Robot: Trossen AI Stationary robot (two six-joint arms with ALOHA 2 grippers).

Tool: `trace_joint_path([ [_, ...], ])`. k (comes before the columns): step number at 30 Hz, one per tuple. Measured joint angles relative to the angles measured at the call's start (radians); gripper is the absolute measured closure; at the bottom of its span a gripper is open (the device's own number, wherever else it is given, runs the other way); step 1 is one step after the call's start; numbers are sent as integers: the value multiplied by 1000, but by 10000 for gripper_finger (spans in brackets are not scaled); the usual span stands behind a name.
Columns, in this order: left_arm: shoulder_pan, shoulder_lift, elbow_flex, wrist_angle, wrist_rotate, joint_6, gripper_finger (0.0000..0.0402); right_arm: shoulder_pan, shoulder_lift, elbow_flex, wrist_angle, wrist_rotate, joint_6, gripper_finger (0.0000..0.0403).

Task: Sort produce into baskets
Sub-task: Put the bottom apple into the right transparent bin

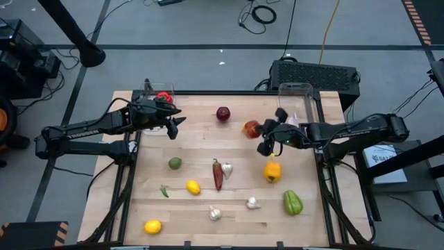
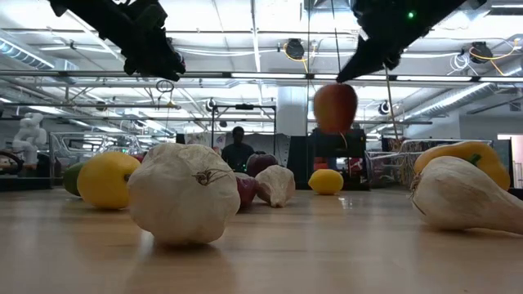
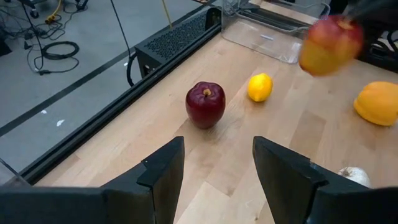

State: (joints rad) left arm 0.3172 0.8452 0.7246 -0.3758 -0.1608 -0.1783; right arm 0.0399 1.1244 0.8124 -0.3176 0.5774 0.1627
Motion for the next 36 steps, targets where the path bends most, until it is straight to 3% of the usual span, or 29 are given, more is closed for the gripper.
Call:
trace_joint_path([
  [8, -7, 0, 0, 0, 0, -1, 203, -113, -111, 0, -135, 263, -8, 401],
  [14, -6, 0, 0, 2, 0, 0, 203, -242, -152, 0, -188, 364, -9, 401],
  [26, -6, 0, 0, 28, 0, 9, 203, -528, -100, -114, -93, 357, 65, 401],
  [31, -6, 0, 0, 31, 0, 10, 203, -618, -94, -184, 51, 251, 62, 401],
  [36, -6, 0, 0, 31, 0, 10, 203, -681, -89, -238, 131, 231, 60, 401],
])
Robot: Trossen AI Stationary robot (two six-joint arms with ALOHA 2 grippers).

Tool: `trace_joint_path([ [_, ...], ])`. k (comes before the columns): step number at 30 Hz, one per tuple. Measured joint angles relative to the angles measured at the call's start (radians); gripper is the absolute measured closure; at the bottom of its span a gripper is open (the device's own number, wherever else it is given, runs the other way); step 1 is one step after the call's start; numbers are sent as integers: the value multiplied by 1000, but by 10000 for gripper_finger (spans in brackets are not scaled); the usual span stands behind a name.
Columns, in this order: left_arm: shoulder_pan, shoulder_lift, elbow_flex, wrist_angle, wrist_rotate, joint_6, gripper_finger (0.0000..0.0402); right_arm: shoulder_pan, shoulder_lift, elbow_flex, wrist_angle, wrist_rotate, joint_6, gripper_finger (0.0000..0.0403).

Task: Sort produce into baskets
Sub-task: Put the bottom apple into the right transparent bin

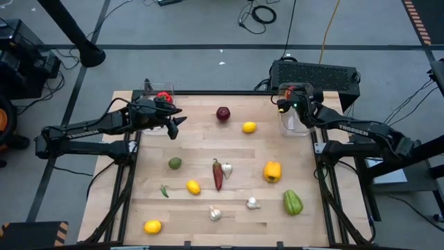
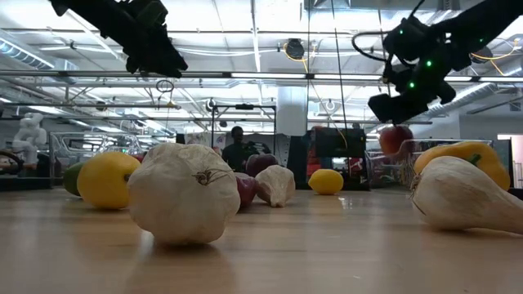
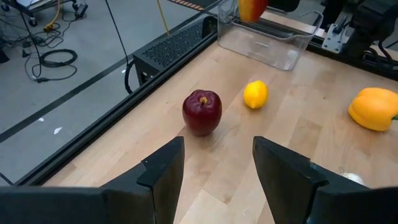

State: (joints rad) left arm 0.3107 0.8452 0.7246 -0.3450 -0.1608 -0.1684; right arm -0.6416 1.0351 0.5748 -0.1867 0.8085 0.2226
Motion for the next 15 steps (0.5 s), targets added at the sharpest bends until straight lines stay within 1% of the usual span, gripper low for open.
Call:
trace_joint_path([
  [6, 0, 0, 0, 0, 0, 0, 203, -75, 0, -53, 18, 1, 1, 401],
  [11, 0, 0, 0, 0, 0, 0, 203, -122, 0, -122, 155, 0, -25, 401],
  [13, 0, 0, 0, 0, 0, 0, 203, -124, 0, -146, 221, 7, -58, 401],
  [15, 0, 0, 0, 0, 0, 0, 203, -124, 0, -157, 249, 13, -78, 401],
])
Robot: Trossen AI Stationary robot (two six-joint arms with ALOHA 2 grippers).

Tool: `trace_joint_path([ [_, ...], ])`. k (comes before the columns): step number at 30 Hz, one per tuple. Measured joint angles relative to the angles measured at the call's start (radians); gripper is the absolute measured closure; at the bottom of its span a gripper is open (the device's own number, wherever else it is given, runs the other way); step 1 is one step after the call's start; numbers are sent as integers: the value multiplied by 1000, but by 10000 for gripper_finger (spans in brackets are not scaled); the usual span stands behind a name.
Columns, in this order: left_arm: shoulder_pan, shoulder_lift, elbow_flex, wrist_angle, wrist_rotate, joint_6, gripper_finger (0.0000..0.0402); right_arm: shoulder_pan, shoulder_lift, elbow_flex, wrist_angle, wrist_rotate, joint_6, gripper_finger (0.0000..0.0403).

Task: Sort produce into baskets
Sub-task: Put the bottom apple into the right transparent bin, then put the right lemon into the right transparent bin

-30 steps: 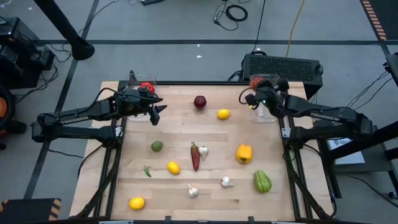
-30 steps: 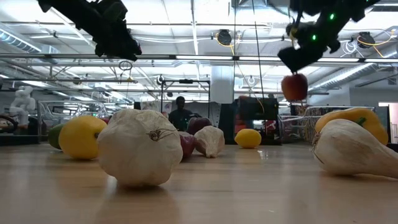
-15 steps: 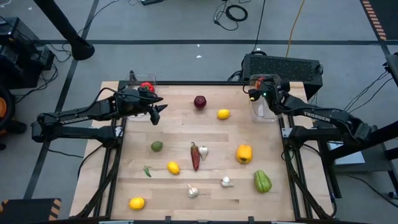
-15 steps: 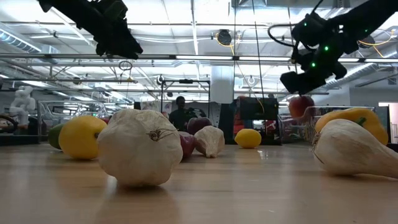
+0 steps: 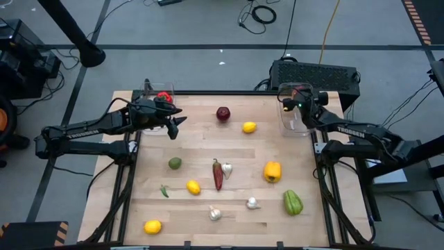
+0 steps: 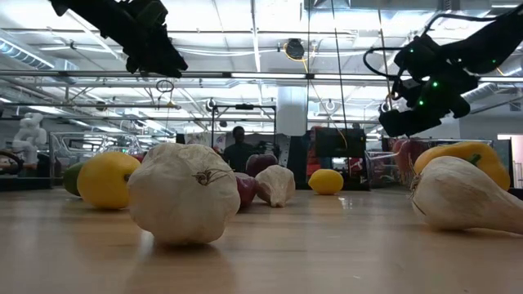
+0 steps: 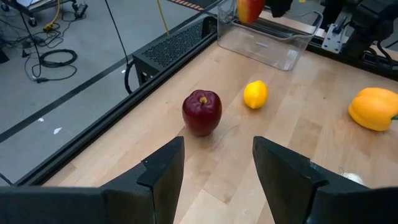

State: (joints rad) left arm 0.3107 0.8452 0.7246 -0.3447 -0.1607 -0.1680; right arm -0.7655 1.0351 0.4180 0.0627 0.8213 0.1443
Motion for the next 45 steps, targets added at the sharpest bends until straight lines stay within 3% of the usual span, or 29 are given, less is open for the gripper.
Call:
trace_joint_path([
  [9, 0, 0, 0, 0, 0, 0, 203, 1, 53, -2, 44, 49, -4, 399],
  [27, 0, 0, 0, 0, 0, 0, 203, 1, 146, -2, 49, 125, -8, 349],
  [31, 0, 0, 0, -2, 0, 0, 203, 18, 100, -1, 48, 119, 5, 334],
  [36, 0, 0, 0, -3, 0, 0, 203, 118, -48, 42, 15, 115, 8, 311],
  [40, 0, 0, 0, -2, -30, 0, 203, 243, -178, 87, -66, 27, 11, 293],
  [45, 0, 36, 0, 32, -75, 24, 203, 391, -306, 97, -111, -250, 68, 278],
])
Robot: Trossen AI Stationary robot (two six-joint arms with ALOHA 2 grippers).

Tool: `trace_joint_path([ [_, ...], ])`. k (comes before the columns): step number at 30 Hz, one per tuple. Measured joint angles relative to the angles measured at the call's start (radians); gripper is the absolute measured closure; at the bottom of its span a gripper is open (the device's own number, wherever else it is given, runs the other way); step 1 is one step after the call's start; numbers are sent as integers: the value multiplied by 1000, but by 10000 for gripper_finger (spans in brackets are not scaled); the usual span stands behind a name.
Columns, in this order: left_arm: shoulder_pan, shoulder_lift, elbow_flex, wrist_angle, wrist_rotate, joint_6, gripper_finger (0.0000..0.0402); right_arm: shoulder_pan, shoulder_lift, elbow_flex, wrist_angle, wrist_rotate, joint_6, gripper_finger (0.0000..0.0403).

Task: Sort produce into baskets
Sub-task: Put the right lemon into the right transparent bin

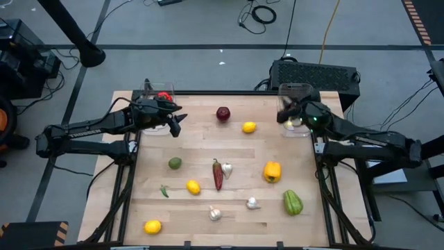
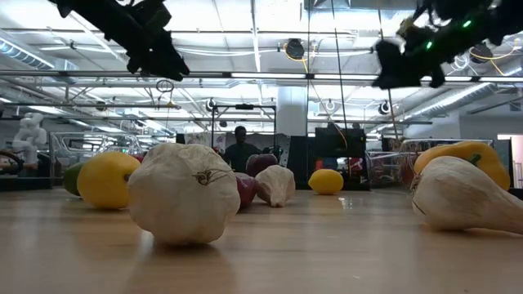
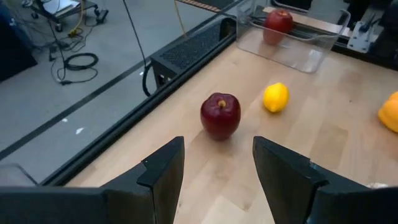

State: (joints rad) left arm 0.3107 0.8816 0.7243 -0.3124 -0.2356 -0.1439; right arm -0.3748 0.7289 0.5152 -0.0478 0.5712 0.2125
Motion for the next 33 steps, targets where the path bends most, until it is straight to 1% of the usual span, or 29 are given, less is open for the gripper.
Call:
trace_joint_path([
  [4, -11, 78, 0, 89, 0, 7, 203, 107, -30, 0, -27, -250, 15, 273],
  [7, -28, 145, 0, 176, 28, 43, 203, 173, -22, 0, -51, -335, 24, 273],
  [12, -52, 233, 0, 246, 48, 57, 203, 263, -8, 0, -44, -369, 73, 273],
  [15, -65, 255, 6, 241, 48, 75, 203, 307, -4, 0, -27, -369, 76, 273],
  [18, -98, 253, 40, 168, 69, 49, 203, 345, 2, 0, -30, -369, 88, 273],
  [20, -130, 243, 74, 78, 84, 16, 203, 365, 7, 0, -33, -369, 89, 273],
  [23, -196, 238, 138, -70, 84, -38, 203, 385, 18, 0, -33, -369, 82, 273],
  [25, -249, 236, 170, -139, 77, -72, 203, 394, 27, 0, -33, -368, 75, 273],
  [30, -401, 237, 178, -240, 64, -194, 203, 404, 64, 0, -33, -369, 38, 273],
  [33, -492, 236, 178, -340, 26, -292, 203, 404, 95, 17, -42, -372, 37, 273],
])
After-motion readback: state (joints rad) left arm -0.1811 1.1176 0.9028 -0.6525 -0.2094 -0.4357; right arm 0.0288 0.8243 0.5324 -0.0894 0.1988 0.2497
